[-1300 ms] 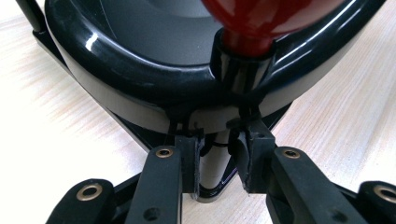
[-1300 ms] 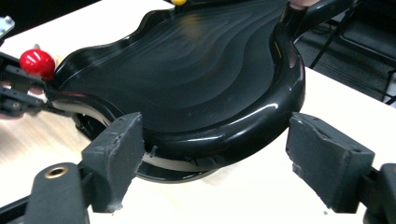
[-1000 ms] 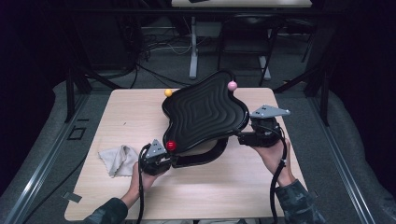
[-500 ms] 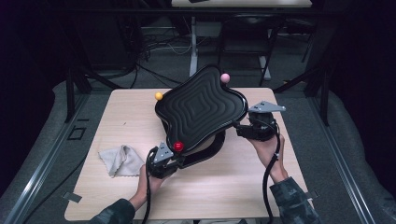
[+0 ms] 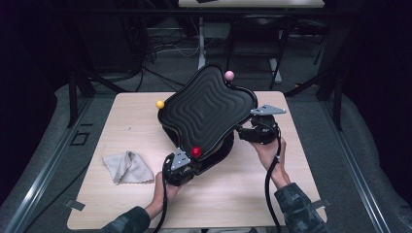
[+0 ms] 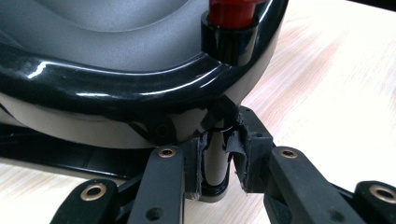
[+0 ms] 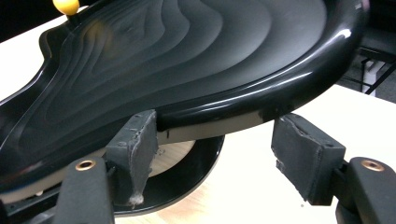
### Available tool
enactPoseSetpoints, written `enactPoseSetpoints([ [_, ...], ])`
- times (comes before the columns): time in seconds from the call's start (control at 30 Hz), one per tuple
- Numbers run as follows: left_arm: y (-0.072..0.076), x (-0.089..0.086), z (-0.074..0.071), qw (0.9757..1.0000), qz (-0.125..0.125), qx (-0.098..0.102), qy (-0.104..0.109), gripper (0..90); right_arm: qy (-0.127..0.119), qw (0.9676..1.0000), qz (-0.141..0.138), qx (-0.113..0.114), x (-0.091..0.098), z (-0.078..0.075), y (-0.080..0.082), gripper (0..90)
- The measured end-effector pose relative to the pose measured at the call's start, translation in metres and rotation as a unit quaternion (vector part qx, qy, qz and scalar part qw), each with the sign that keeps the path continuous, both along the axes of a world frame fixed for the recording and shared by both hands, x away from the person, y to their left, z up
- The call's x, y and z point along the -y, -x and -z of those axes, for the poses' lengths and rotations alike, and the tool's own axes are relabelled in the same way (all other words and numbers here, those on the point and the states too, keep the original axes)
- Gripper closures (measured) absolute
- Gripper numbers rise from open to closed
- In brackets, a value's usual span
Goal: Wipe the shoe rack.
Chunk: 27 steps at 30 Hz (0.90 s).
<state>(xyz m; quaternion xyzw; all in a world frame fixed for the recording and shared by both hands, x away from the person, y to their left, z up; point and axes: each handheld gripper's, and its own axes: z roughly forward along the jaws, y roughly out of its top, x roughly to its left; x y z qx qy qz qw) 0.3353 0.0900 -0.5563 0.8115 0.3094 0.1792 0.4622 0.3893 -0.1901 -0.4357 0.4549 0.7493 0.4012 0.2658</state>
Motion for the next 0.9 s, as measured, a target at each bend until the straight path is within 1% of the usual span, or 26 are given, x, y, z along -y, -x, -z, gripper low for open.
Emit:
enactPoseSetpoints([
  [0.07, 0.0, 0.003, 0.001, 1.0, 0.005, -0.001, 0.002, 74.5, 0.0, 1.0, 0.0, -0.004, -0.001, 0.002, -0.001, 30.1],
  [0.13, 0.0, 0.005, 0.0, 0.9999, 0.012, -0.003, -0.002, 74.4, 0.004, 1.0, 0.0, -0.004, -0.003, 0.003, 0.0, 29.5],
  [0.17, 0.0, 0.005, 0.0, 0.9999, 0.012, -0.003, -0.002, 74.2, 0.006, 1.0, 0.002, -0.003, -0.003, 0.003, 0.001, 28.6],
  [0.23, 0.001, 0.004, -0.002, 0.9998, 0.017, -0.005, -0.007, 72.8, 0.002, 1.0, 0.002, -0.004, -0.002, 0.002, 0.005, 26.9],
  [0.27, 0.0, 0.002, -0.002, 0.9998, 0.018, -0.009, -0.01, 68.5, -0.002, 1.0, -0.001, -0.005, -0.001, 0.001, 0.007, 26.5],
  [0.3, 0.0, 0.002, -0.002, 0.9998, 0.018, -0.009, -0.01, 63.1, -0.002, 1.0, -0.001, -0.005, -0.001, 0.001, 0.007, 26.5],
  [0.33, 0.0, -0.003, -0.004, 0.9995, 0.018, -0.021, -0.017, 59.3, -0.001, 1.0, 0.005, 0.007, -0.003, 0.0, 0.014, 25.0],
  [0.37, 0.001, -0.006, -0.005, 0.9994, 0.016, -0.023, -0.019, 55.9, -0.002, 1.0, -0.008, 0.001, -0.002, -0.001, 0.017, 24.5],
  [0.43, 0.0, -0.015, -0.006, 0.9991, 0.01, -0.032, -0.027, 50.1, -0.007, 0.9998, -0.017, 0.002, -0.004, -0.003, 0.025, 24.3],
  [0.53, -0.004, -0.029, -0.009, 0.9987, -0.012, -0.039, -0.032, 44.8, -0.006, 0.9994, -0.032, 0.009, -0.012, -0.006, 0.037, 23.8],
  [0.57, -0.006, -0.033, -0.01, 0.9986, -0.021, -0.039, -0.03, 43.3, -0.008, 0.999, -0.043, 0.004, -0.016, -0.007, 0.041, 23.7],
  [0.6, -0.007, -0.037, -0.011, 0.9983, -0.029, -0.039, -0.032, 42.2, -0.008, 0.9988, -0.049, 0.006, -0.02, -0.007, 0.044, 23.6],
  [0.63, -0.009, -0.042, -0.012, 0.998, -0.038, -0.039, -0.032, 40.8, -0.009, 0.9982, -0.06, 0.003, -0.025, -0.007, 0.047, 23.3],
  [0.67, -0.012, -0.046, -0.014, 0.9976, -0.044, -0.039, -0.034, 39.2, -0.016, 0.9967, -0.08, 0.001, -0.029, -0.006, 0.049, 23.3],
  [0.7, -0.014, -0.05, -0.015, 0.997, -0.054, -0.039, -0.038, 37.8, -0.008, 0.997, -0.077, -0.001, -0.035, -0.005, 0.051, 23.1],
  [0.77, -0.02, -0.058, -0.016, 0.9957, -0.074, -0.039, -0.04, 34.1, -0.007, 0.9953, -0.096, -0.01, -0.046, -0.002, 0.053, 22.2],
  [0.83, -0.026, -0.066, -0.018, 0.9941, -0.093, -0.039, -0.041, 30.0, -0.003, 0.994, -0.108, -0.019, -0.056, 0.003, 0.055, 19.7],
  [0.9, -0.033, -0.072, -0.019, 0.9924, -0.107, -0.043, -0.041, 26.4, -0.006, 0.9917, -0.126, -0.025, -0.065, 0.006, 0.055, 17.6],
])
